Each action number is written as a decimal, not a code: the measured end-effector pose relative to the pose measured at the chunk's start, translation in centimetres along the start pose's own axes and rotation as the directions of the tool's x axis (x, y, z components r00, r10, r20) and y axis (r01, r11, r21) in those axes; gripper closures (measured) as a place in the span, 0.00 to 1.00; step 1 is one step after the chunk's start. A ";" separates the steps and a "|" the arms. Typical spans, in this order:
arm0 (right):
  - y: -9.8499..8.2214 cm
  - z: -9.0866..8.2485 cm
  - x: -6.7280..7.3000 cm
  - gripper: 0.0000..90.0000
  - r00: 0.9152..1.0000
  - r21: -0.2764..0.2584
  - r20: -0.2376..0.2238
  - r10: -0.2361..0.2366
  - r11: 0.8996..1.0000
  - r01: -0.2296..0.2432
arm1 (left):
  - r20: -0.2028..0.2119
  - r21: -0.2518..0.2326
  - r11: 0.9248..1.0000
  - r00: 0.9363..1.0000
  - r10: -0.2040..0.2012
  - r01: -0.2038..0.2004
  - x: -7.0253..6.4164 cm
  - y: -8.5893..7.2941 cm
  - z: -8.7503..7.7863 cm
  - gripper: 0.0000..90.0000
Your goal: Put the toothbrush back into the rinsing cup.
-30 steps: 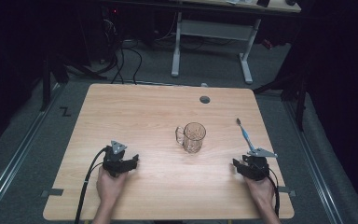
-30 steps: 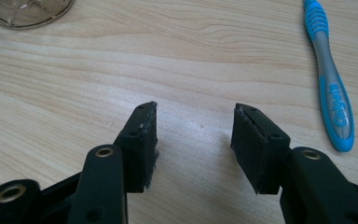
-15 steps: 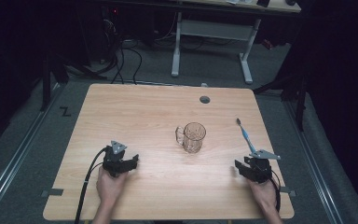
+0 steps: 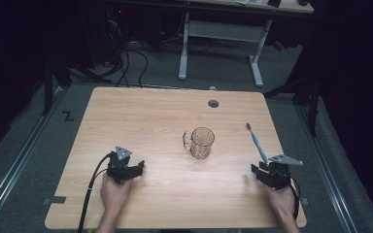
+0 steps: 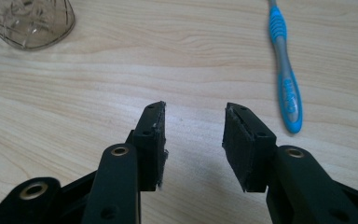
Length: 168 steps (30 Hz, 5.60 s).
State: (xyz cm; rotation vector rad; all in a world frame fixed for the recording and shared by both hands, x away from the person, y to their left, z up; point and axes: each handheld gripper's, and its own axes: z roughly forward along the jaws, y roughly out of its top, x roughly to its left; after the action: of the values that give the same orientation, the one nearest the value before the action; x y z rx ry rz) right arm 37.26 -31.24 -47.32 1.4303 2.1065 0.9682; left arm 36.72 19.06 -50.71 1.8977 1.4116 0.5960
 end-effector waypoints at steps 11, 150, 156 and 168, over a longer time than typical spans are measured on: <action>1.2 -0.5 -1.3 0.71 1.000 0.012 0.006 0.028 1.000 -0.028 | 0.000 0.000 1.000 1.000 -0.001 0.001 0.0 0.0 0.0 0.32; 10.1 9.8 -6.5 0.91 0.994 0.385 0.111 0.011 0.922 -0.053 | -0.008 0.001 1.000 1.000 0.005 -0.005 -0.1 0.0 0.1 0.32; 10.0 9.7 -6.4 0.91 0.994 0.377 0.113 0.005 0.925 -0.048 | -0.006 0.000 1.000 1.000 0.004 -0.004 -0.1 0.0 0.1 0.32; 10.1 6.7 -6.1 0.91 0.997 0.296 0.071 0.013 0.955 -0.034 | -0.003 -0.001 1.000 1.000 -0.001 0.001 0.0 0.0 0.1 0.32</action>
State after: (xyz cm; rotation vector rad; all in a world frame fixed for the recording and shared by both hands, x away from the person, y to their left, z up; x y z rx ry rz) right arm 50.54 -32.40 -44.64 1.6082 2.2609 0.6178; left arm 36.77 19.04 -50.72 1.8966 1.4135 0.5990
